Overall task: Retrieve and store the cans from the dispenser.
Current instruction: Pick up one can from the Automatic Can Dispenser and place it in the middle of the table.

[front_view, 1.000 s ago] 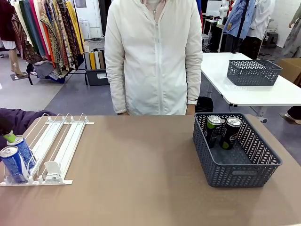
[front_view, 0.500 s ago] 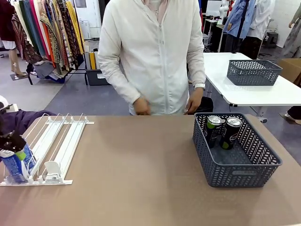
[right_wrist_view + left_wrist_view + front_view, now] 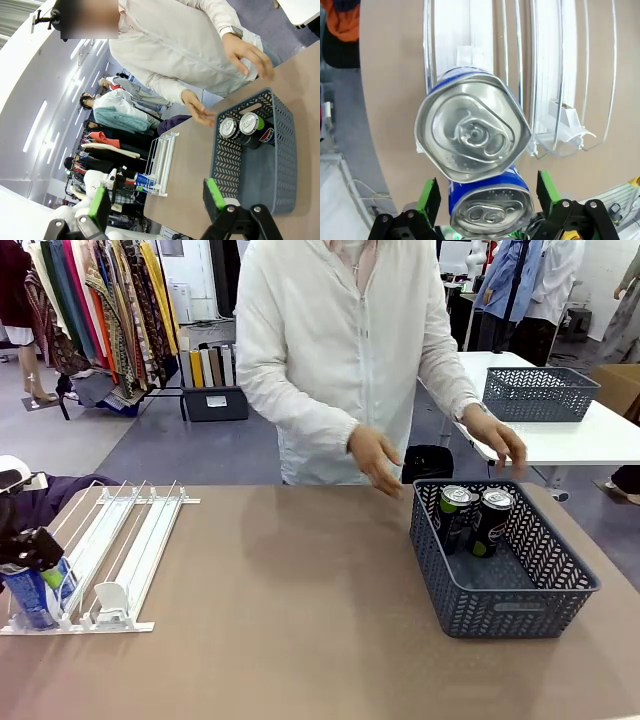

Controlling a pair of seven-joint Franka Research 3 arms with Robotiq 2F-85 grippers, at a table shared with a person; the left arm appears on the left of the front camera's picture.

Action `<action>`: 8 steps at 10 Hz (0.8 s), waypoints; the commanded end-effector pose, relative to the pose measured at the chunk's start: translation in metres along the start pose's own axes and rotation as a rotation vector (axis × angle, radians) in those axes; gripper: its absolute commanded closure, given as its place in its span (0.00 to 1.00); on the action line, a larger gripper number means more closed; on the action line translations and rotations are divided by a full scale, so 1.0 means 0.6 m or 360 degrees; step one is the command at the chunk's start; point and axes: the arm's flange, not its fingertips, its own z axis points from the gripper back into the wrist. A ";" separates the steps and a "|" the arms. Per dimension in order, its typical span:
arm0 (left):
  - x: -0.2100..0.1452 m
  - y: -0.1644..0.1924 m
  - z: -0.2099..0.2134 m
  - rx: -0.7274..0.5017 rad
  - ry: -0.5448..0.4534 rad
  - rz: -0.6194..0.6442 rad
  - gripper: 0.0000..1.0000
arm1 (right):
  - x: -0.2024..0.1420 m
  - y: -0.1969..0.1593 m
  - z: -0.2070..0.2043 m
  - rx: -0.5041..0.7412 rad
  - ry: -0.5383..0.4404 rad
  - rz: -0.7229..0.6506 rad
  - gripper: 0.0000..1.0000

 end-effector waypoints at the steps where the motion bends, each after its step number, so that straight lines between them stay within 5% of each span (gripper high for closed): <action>1: -0.020 0.003 -0.009 0.0042 -0.0022 0.0034 0.00 | 0.006 0.004 -0.003 0.0038 -0.0033 0.0027 0.00; 4: -0.021 0.001 -0.005 0.0033 -0.0025 0.0030 0.00 | 0.006 0.004 -0.003 0.0038 -0.0033 0.0027 0.00; 6: -0.021 0.001 0.005 0.0047 -0.0061 0.0031 1.00 | 0.006 0.004 -0.003 0.0038 -0.0033 0.0027 0.00; 8: -0.020 0.000 0.004 0.0051 -0.0076 0.0019 1.00 | 0.006 0.004 -0.003 0.0038 -0.0033 0.0027 0.00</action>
